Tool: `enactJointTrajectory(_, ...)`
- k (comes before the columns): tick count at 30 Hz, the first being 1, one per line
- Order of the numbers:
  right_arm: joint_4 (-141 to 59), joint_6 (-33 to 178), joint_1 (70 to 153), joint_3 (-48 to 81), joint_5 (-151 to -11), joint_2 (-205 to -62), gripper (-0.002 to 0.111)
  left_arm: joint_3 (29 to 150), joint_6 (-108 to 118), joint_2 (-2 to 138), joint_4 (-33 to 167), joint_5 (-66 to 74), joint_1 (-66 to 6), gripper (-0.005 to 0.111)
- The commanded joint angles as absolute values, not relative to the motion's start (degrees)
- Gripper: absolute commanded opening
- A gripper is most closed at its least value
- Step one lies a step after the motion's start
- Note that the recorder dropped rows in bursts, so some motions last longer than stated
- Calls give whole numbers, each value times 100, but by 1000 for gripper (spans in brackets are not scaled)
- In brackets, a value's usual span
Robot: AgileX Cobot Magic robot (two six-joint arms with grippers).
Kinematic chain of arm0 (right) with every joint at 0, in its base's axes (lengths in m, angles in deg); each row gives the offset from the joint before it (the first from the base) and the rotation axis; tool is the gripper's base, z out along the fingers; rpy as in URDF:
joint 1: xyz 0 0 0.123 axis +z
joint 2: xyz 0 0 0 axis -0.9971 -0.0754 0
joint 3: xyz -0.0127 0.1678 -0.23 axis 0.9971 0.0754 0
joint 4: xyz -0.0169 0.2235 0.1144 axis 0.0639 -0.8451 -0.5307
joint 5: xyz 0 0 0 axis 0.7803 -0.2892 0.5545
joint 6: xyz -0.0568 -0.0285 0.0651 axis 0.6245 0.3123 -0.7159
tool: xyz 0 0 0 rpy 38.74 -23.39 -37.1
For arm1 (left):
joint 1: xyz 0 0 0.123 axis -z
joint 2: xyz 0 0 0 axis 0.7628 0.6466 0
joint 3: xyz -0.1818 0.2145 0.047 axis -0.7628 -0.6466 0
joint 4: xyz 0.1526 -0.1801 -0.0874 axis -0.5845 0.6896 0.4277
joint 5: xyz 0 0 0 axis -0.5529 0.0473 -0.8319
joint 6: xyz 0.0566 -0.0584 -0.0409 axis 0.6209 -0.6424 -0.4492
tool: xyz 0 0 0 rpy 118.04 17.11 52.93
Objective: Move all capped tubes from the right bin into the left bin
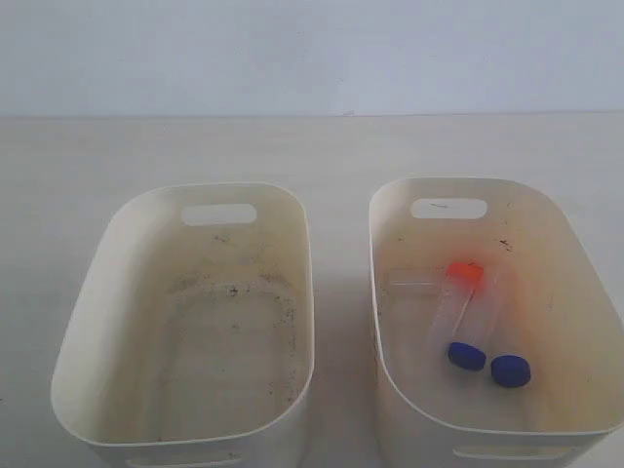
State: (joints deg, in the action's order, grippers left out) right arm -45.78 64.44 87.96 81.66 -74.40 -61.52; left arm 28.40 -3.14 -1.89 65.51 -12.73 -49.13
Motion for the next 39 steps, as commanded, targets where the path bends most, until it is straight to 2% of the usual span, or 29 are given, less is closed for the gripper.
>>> enactJointTrajectory(1,-4590,6331,8799,8136,-9565,-6159,0,2861,-364,-171,6587,-1230,-4915,4)
enactJointTrajectory(5,-4649,5955,8799,8136,-10711,-6159,0,2861,-364,-171,6587,-1230,-4915,4)
enactJointTrajectory(8,-4639,5750,8799,7988,-10539,-6159,0,2861,-364,-171,6587,-1230,-4915,4)
enactJointTrajectory(15,-4443,6925,8799,6290,-8103,-6352,0,2861,-364,-171,6587,-1230,-4915,4)
enactJointTrajectory(20,-4484,7103,8799,4762,-4619,-7230,0,2861,-364,-171,6587,-1230,-4915,4)
enactJointTrajectory(22,-4581,7103,8799,4455,-3796,-7472,0,2861,-364,-171,6587,-1230,-4915,4)
enactJointTrajectory(26,-4595,7088,8799,4176,-3704,-7599,0,2861,-364,-171,6587,-1230,-4915,4)
enactJointTrajectory(30,-4854,7055,8799,4176,-4497,-7599,0,2861,-364,-171,6587,-1230,-4915,4)
enactJointTrajectory(32,-5197,7856,8809,3957,-5074,-7707,0,2861,-364,-171,6587,-1239,-4915,4)
enactJointTrajectory(36,-5380,7912,8809,2091,-3379,-9272,0,2861,-364,-171,6587,-1239,-4915,4)
enactJointTrajectory(39,-5815,7707,8819,1221,-1946,-10409,1,2861,-364,-171,6587,-1239,-4915,4)
